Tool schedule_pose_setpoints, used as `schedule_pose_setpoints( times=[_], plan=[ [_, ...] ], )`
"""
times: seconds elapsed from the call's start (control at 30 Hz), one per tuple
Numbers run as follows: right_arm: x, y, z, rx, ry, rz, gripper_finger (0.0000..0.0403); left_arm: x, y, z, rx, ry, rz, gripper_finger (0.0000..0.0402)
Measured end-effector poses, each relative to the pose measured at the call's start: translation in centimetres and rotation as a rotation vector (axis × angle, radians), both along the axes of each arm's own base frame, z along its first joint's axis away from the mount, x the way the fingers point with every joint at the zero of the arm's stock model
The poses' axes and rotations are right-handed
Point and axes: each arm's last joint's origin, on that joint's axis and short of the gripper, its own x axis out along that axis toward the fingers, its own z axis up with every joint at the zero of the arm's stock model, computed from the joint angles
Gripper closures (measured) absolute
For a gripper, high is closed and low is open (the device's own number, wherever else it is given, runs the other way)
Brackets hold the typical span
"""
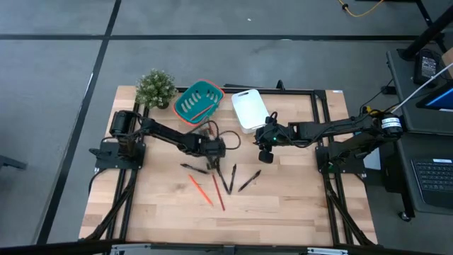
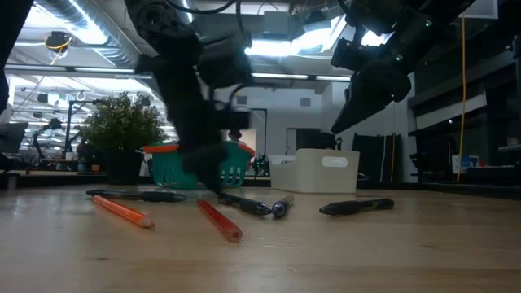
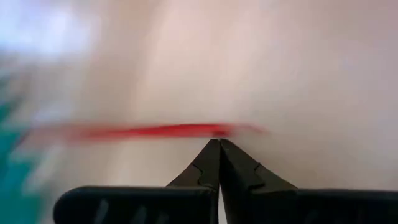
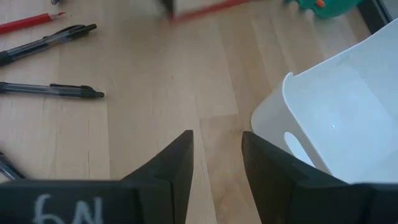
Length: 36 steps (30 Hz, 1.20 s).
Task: Sort pens & pencils
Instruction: Put the red pencil into the green basket
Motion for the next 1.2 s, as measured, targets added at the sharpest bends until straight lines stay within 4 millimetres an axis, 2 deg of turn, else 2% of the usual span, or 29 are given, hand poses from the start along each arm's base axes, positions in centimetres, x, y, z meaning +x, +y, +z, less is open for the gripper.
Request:
schedule_pose_setpoints(
  times=[0.17,0.3,0.43,0.57,0.7,0.83,1.0,1.2],
  plan=[
    [0.0,0.0,0.0,-0.001,0.002,0.002,0.0264,1.5,-1.8,0.4,-0.185,-0.129,-0.246,0.0401],
    [0.0,0.0,0.0,-0.002,0.007,0.003,0.0264,1.5,-2.4,0.7,-0.149,-0.145,-0.278,0.0401],
    [0.0,0.0,0.0,-0.002,0.007,0.003,0.0264,1.0,-3.4,3.1,-0.075,-0.192,-0.302,0.0401],
    [0.0,0.0,0.0,0.000,0.002,0.001,0.0264,-0.9,-4.1,6.0,0.040,-0.176,-0.259,0.0402],
    [0.4,0.0,0.3,0.004,-0.052,0.005,0.0264,-2.7,-4.6,7.9,0.130,-0.195,-0.212,0.0402],
    [1.3,0.2,0.4,0.063,-0.132,0.081,0.0264,-5.3,-4.4,7.1,0.138,-0.204,-0.163,0.0402],
    [2.9,0.2,0.5,0.028,-0.248,0.131,0.0264,-8.1,-3.8,7.0,0.140,-0.296,-0.124,0.0402],
    [5.0,0.1,0.5,0.030,-0.253,0.139,0.0264,-11.2,-2.7,7.1,0.135,-0.384,-0.057,0.0401]
  ],
)
